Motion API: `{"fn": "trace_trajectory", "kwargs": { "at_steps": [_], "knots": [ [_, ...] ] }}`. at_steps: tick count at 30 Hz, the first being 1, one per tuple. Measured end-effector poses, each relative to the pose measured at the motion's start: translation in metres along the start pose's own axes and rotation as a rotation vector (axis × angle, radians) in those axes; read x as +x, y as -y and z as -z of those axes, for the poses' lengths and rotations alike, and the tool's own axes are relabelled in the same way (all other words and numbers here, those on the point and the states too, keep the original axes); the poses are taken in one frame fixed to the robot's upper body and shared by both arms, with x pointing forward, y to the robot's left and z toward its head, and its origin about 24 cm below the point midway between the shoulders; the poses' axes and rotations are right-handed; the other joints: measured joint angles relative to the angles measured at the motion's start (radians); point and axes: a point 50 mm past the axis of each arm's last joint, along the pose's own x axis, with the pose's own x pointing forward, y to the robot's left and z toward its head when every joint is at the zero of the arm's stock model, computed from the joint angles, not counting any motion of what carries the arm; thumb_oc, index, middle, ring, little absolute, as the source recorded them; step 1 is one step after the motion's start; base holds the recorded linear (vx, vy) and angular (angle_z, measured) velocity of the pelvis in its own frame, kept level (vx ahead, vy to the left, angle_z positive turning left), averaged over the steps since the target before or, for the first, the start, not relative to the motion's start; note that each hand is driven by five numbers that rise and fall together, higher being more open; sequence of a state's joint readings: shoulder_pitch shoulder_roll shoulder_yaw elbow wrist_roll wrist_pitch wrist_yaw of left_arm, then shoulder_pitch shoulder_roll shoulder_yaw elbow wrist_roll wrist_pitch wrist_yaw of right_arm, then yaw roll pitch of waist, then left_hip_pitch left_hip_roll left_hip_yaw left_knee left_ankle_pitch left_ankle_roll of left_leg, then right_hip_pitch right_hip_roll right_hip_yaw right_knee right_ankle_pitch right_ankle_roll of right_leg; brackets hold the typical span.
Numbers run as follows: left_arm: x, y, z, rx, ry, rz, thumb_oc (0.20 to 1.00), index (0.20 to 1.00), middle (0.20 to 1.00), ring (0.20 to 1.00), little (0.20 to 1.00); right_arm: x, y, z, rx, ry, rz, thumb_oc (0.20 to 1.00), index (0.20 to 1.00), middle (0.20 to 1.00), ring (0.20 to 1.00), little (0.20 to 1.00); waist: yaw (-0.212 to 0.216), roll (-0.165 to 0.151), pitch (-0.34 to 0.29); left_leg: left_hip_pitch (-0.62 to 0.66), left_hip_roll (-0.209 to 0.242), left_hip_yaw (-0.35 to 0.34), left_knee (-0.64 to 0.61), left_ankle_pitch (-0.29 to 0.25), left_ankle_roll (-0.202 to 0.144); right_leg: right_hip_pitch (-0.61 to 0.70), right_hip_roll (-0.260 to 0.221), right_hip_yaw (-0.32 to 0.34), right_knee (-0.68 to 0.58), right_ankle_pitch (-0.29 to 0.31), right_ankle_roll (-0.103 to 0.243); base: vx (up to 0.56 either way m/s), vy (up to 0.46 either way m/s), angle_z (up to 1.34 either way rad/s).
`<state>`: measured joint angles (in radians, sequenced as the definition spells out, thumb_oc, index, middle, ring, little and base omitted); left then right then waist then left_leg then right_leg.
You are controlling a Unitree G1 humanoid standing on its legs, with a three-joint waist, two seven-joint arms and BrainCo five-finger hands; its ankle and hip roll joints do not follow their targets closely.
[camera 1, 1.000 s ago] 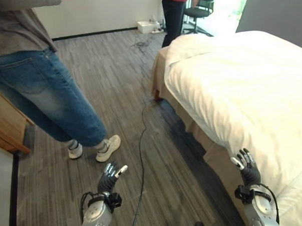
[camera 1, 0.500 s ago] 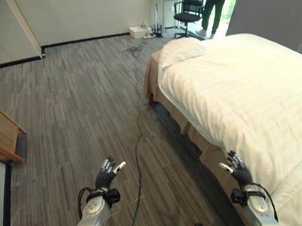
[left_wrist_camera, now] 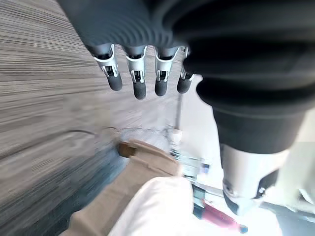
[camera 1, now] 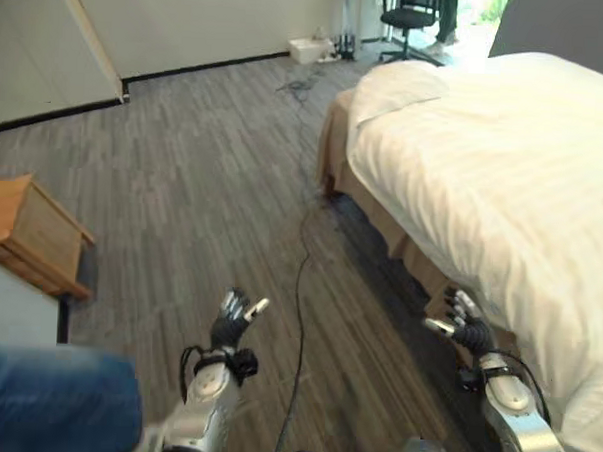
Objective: Making the bed.
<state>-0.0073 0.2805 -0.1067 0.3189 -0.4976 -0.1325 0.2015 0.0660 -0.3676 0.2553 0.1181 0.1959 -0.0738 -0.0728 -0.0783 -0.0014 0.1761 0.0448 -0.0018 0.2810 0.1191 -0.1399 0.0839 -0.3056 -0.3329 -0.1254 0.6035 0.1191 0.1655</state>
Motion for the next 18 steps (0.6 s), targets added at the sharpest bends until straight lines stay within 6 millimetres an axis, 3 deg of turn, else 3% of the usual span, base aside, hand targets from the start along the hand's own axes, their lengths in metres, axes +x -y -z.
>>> {"fn": "trace_trajectory", "kwargs": {
  "at_steps": [2, 4, 6, 8, 9, 10, 12, 13, 14, 15, 16, 17, 18],
  "knots": [
    [0.004, 0.006, -0.009, -0.001, 0.031, 0.023, 1.000, 1.000, 1.000, 1.000, 1.000, 0.000, 0.000, 0.000, 0.003, 0.001, -0.002, 1.000, 1.000, 1.000, 1.000, 1.000, -0.015, 0.009, 0.010, -0.005, -0.006, -0.019, -0.031, 0.006, 0.010, -0.040, 0.085, 0.000, -0.001, -0.056, 0.007, 0.41, 0.064, 0.08],
    [0.008, 0.012, -0.018, -0.006, 0.064, 0.051, 1.000, 1.000, 1.000, 1.000, 1.000, -0.002, 0.006, 0.000, 0.005, 0.000, 0.015, 1.000, 1.000, 1.000, 1.000, 1.000, -0.041, 0.020, 0.042, -0.010, -0.004, -0.052, -0.049, 0.014, 0.008, -0.038, 0.170, -0.035, -0.170, -0.097, 0.000, 0.51, 0.018, 0.23],
    [0.012, 0.017, -0.023, -0.009, 0.080, 0.069, 1.000, 1.000, 1.000, 1.000, 1.000, -0.008, 0.011, 0.006, 0.002, -0.024, 0.033, 1.000, 1.000, 1.000, 1.000, 1.000, -0.071, 0.021, 0.051, -0.021, -0.010, -0.080, -0.050, 0.014, 0.003, -0.038, 0.209, -0.065, -0.324, -0.100, 0.001, 0.42, 0.002, 0.62],
    [0.019, 0.030, -0.028, -0.012, 0.093, 0.115, 1.000, 1.000, 1.000, 1.000, 1.000, -0.015, 0.019, 0.013, 0.009, -0.052, 0.073, 1.000, 1.000, 1.000, 1.000, 1.000, -0.129, 0.001, 0.046, -0.011, -0.049, -0.137, -0.071, 0.016, -0.008, -0.031, 0.208, -0.122, -0.553, -0.085, 0.018, 0.69, -0.010, 1.03],
    [0.020, 0.035, -0.028, -0.009, 0.090, 0.128, 1.000, 1.000, 1.000, 1.000, 1.000, -0.017, 0.021, 0.013, 0.017, -0.051, 0.090, 1.000, 1.000, 1.000, 1.000, 1.000, -0.136, 0.001, 0.048, -0.005, -0.055, -0.149, -0.062, 0.015, -0.008, -0.011, 0.197, -0.177, -0.597, -0.087, 0.022, 0.75, -0.085, 1.00],
    [0.020, 0.043, -0.027, -0.015, 0.089, 0.157, 1.000, 1.000, 1.000, 1.000, 1.000, -0.018, 0.027, 0.012, 0.012, -0.048, 0.115, 1.000, 1.000, 1.000, 1.000, 1.000, -0.141, 0.005, 0.042, 0.002, -0.069, -0.183, -0.046, -0.018, -0.006, 0.005, 0.168, -0.278, -0.570, -0.084, 0.010, 0.63, -0.112, 0.72],
    [0.012, 0.047, -0.019, -0.044, 0.067, 0.167, 1.000, 1.000, 1.000, 1.000, 1.000, -0.023, 0.036, 0.013, 0.003, -0.054, 0.148, 1.000, 1.000, 1.000, 1.000, 1.000, -0.150, 0.031, 0.007, 0.017, -0.058, -0.218, -0.019, -0.062, -0.017, 0.027, 0.185, -0.291, -0.500, -0.072, -0.022, 0.66, -0.134, 0.57],
    [0.007, 0.042, -0.014, -0.045, 0.055, 0.159, 1.000, 1.000, 1.000, 1.000, 1.000, -0.022, 0.038, 0.013, -0.001, -0.050, 0.150, 1.000, 1.000, 1.000, 1.000, 1.000, -0.140, 0.044, -0.011, 0.050, -0.042, -0.207, -0.001, -0.074, -0.073, 0.074, 0.211, -0.298, -0.460, -0.082, -0.048, 0.64, -0.169, 0.55],
    [0.006, 0.038, -0.014, -0.016, 0.051, 0.167, 1.000, 1.000, 1.000, 1.000, 1.000, -0.023, 0.036, 0.015, 0.003, -0.062, 0.150, 1.000, 1.000, 1.000, 1.000, 1.000, -0.149, 0.008, -0.017, 0.007, -0.046, -0.210, 0.184, -0.124, -0.177, 0.161, 0.206, -0.295, -0.470, -0.122, -0.082, 0.62, -0.186, 0.74],
    [0.006, 0.040, -0.014, -0.025, 0.049, 0.171, 1.000, 1.000, 1.000, 1.000, 1.000, -0.020, 0.044, 0.013, -0.029, -0.060, 0.152, 1.000, 1.000, 1.000, 1.000, 1.000, -0.152, 0.023, -0.019, -0.145, -0.008, -0.209, 0.573, -0.109, -0.316, 0.205, 0.225, -0.308, -0.454, -0.144, -0.159, 0.57, -0.232, 0.69],
    [0.004, 0.042, -0.013, -0.035, 0.050, 0.177, 1.000, 1.000, 1.000, 1.000, 1.000, -0.019, 0.052, 0.012, -0.049, -0.060, 0.169, 1.000, 1.000, 1.000, 1.000, 1.000, -0.140, 0.030, -0.029, -0.262, 0.028, -0.211, 0.806, 0.038, -0.362, 0.215, 0.232, -0.308, -0.421, -0.185, -0.189, 0.78, -0.262, 0.13],
    [0.003, 0.042, -0.014, -0.037, 0.056, 0.180, 1.000, 1.000, 1.000, 1.000, 1.000, -0.015, 0.058, 0.006, -0.055, -0.040, 0.189, 1.000, 1.000, 1.000, 1.000, 1.000, -0.093, 0.020, -0.036, -0.381, 0.062, -0.195, 1.015, 0.310, -0.344, 0.264, 0.243, -0.280, -0.421, -0.223, -0.229, 0.59, -0.194, -0.63],
    [0.003, 0.040, -0.016, -0.040, 0.063, 0.171, 1.000, 1.000, 1.000, 1.000, 1.000, -0.009, 0.057, 0.002, -0.050, -0.023, 0.190, 1.000, 1.000, 1.000, 1.000, 1.000, -0.052, 0.007, -0.042, -0.437, 0.086, -0.147, 1.068, 0.313, -0.323, 0.297, 0.249, -0.232, -0.435, -0.237, -0.235, 0.57, -0.104, -1.13]
  ]
}}
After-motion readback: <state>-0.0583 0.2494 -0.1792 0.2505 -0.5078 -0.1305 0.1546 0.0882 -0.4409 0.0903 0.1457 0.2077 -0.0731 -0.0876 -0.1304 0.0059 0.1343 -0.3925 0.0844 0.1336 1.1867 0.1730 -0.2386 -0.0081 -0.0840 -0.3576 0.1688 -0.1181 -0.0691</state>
